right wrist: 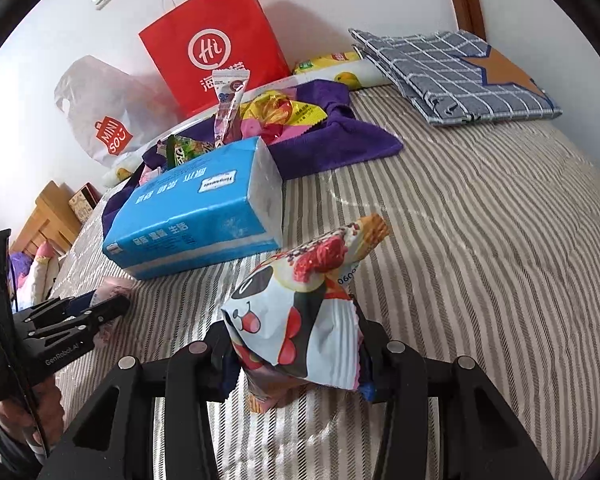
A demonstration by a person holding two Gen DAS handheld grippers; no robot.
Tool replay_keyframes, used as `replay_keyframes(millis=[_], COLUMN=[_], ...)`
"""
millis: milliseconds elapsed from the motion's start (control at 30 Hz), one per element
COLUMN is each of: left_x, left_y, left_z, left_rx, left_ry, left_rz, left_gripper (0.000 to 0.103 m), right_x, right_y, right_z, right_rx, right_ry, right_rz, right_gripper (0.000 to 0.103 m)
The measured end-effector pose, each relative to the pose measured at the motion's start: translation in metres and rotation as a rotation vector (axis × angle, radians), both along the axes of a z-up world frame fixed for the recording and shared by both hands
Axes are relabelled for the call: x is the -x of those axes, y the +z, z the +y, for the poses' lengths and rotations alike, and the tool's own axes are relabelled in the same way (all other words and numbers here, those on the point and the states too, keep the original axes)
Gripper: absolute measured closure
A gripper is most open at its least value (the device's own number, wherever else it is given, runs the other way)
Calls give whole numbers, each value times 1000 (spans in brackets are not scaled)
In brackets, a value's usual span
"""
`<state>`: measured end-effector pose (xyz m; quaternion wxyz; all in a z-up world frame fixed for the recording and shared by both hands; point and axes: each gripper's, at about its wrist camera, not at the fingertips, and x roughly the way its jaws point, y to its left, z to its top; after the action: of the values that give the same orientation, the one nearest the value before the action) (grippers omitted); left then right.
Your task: Organize snacks
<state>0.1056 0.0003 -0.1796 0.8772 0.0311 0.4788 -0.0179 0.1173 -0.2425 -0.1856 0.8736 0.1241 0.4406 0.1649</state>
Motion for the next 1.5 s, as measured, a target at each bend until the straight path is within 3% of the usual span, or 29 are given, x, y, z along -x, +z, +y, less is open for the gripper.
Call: replay_keyframes(millis=[433,733,1033,1233,1333,1367,1400,1500], left_x=[3,2,2,2,3,3,4,10], left_y=[-2,-2,-2,-2,-1,-1,0,2], left_z=[18,17,15,15,16,16,16,16], left_rx=[41,44,42,48,65,64,67,81], left_ry=[50,55,48,49,44,44,43,37], left_rz=[-59,-59,-57,-58,-62,-62,-63,-55], left_gripper=[63,63,58,60,65,66,67,69], right_x=[-18,-20,-21,-19,-19,-19,-19,-16], right_y=[-6,-9,-9,-8,-7,-7,-7,-4], right_z=[21,32,27,23,17,15,13,12], right_rx=[166,261,222,180,158,152,151,150], right_ry=[35,60,65,73,32,23,16,8], right_rz=[-81,-62,-51,-55,-57,-61,-63,-79], right_gripper=[59,58,57,42,45,57,59,60])
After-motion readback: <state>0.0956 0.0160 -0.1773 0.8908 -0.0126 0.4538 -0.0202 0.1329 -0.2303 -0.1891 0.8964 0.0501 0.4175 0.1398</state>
